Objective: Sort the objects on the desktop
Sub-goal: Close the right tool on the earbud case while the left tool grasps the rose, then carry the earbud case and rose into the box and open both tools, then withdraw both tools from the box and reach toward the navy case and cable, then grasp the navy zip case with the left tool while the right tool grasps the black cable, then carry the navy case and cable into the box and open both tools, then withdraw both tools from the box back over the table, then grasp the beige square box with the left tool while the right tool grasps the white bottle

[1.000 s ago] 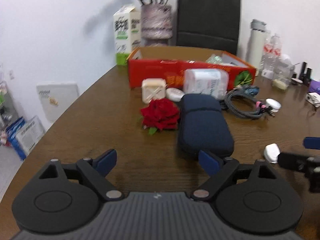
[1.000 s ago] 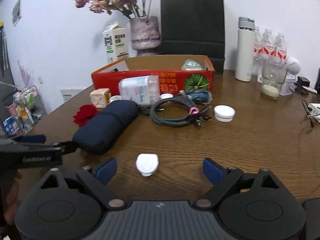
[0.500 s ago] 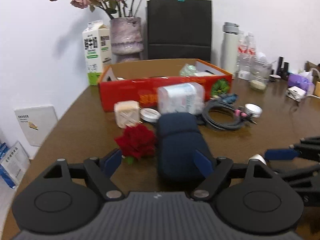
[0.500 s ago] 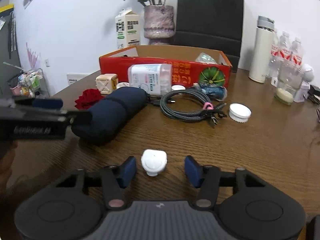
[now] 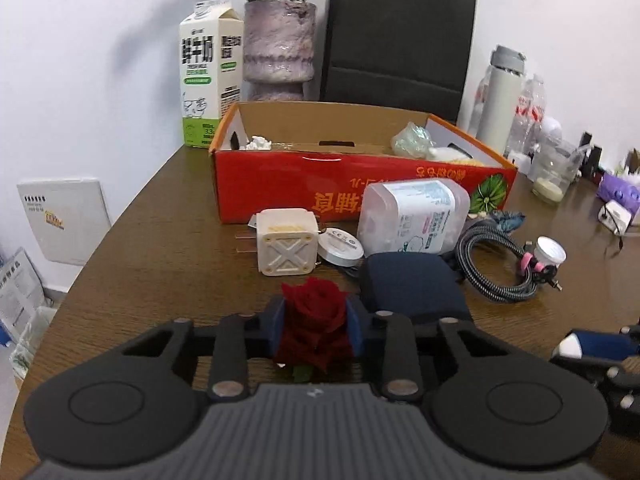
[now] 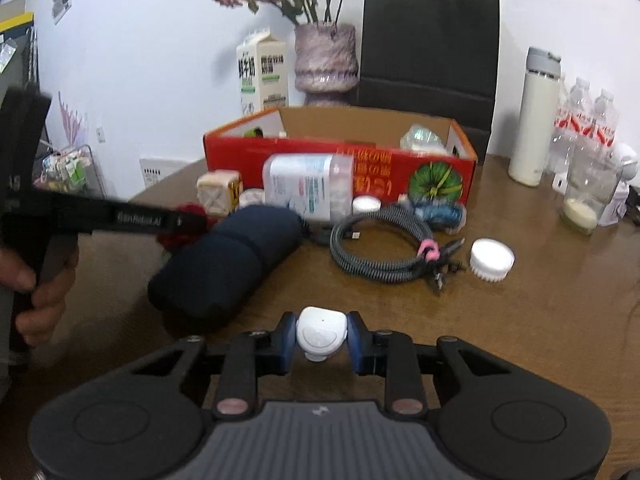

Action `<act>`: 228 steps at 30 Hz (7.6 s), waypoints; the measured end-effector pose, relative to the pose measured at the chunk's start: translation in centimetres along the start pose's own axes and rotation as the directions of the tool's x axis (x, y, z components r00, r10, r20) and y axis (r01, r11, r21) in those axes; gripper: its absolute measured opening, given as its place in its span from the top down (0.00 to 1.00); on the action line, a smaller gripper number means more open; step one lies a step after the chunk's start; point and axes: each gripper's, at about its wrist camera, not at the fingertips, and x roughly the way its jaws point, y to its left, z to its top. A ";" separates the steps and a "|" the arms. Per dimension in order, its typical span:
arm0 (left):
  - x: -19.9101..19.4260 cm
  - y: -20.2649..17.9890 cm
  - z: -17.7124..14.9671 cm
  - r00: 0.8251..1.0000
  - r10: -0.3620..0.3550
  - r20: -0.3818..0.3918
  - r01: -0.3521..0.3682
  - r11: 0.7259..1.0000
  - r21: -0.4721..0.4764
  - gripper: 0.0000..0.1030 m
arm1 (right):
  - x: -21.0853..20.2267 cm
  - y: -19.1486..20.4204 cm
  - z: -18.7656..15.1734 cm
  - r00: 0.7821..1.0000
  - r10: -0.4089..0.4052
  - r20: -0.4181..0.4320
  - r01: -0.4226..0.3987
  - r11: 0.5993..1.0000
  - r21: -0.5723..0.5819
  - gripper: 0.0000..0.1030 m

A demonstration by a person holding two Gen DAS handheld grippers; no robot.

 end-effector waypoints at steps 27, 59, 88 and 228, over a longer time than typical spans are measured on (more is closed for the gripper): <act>24.1 4.3 22.6 0.978 -0.027 -0.208 -0.004 0.989 -0.147 0.67 | 28.5 -8.6 26.3 0.974 0.052 -0.220 -0.018 0.988 0.152 0.75; 7.1 2.7 19.1 0.989 0.122 -0.085 -0.127 0.990 -0.059 0.08 | 14.7 -9.1 23.1 0.979 -0.132 -0.153 0.157 0.974 0.163 0.18; -7.4 -4.9 -4.1 1.000 0.015 -0.024 -0.016 1.000 -0.022 0.03 | -2.1 -0.6 -2.1 0.993 -0.114 -0.019 0.116 0.978 0.175 0.18; -2.2 0.7 0.7 0.999 0.011 0.037 -0.006 0.993 -0.119 0.20 | -0.3 -3.1 3.2 0.983 -0.141 0.118 0.119 0.978 0.170 0.14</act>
